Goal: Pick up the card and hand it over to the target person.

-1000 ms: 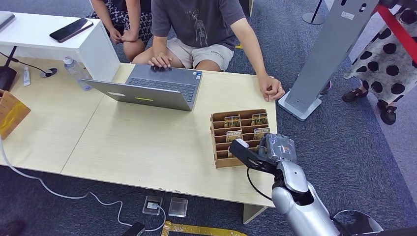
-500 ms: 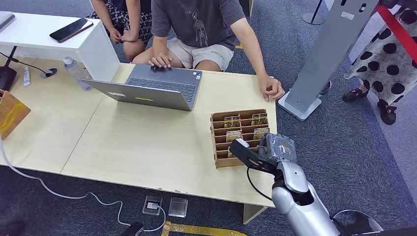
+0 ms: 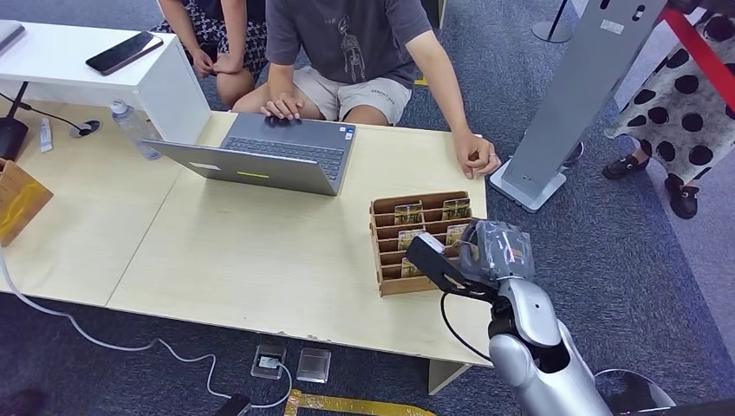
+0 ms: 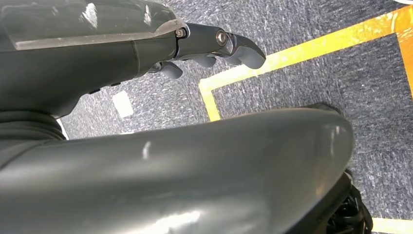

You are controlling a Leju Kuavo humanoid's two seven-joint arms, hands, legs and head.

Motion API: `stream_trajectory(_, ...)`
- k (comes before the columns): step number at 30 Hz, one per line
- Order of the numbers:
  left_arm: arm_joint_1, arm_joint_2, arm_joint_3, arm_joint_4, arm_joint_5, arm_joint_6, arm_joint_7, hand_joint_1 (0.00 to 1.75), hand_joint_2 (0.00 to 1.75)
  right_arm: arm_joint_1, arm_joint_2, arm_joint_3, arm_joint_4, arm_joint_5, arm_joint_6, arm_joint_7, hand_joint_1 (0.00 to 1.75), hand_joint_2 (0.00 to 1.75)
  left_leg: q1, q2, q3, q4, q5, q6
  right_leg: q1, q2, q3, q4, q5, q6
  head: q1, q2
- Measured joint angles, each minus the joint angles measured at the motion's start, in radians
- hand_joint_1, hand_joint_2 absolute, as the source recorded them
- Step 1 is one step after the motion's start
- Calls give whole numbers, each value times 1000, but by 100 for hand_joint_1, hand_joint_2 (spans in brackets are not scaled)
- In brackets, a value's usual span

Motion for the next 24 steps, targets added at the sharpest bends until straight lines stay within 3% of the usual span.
stream_trajectory(5,6,2,5,2,6,1,-7,0,0,4,0,13,-40,-10,24,-4,175,175,0,0,1,-1,0,0,0,0,1,-1,0,0,0,0)
stream_trajectory(8,3,4,-2,0,2,-2,-3,0,0,-19,26,29,48,-30,32,-19,175,175,0,1,2,-2,0,0,0,1,2,-2,1,0,0,0)
stream_trajectory(15,-24,5,-36,-4,-25,-12,20,0,0,-184,143,73,446,-74,-45,-125,175,175,0,6,3,-3,1,-1,0,6,1,-2,3,0,0,0)
stream_trajectory(20,-55,-3,-71,-5,-61,-27,46,0,0,-372,245,76,796,-80,-188,-226,175,175,0,9,4,-4,2,-1,0,9,1,-3,5,-1,0,0)
stream_trajectory(24,-58,-5,-75,-1,-65,-27,61,0,0,-485,304,81,983,-91,-212,-267,175,175,0,8,3,-2,1,0,0,8,1,0,3,0,0,0)
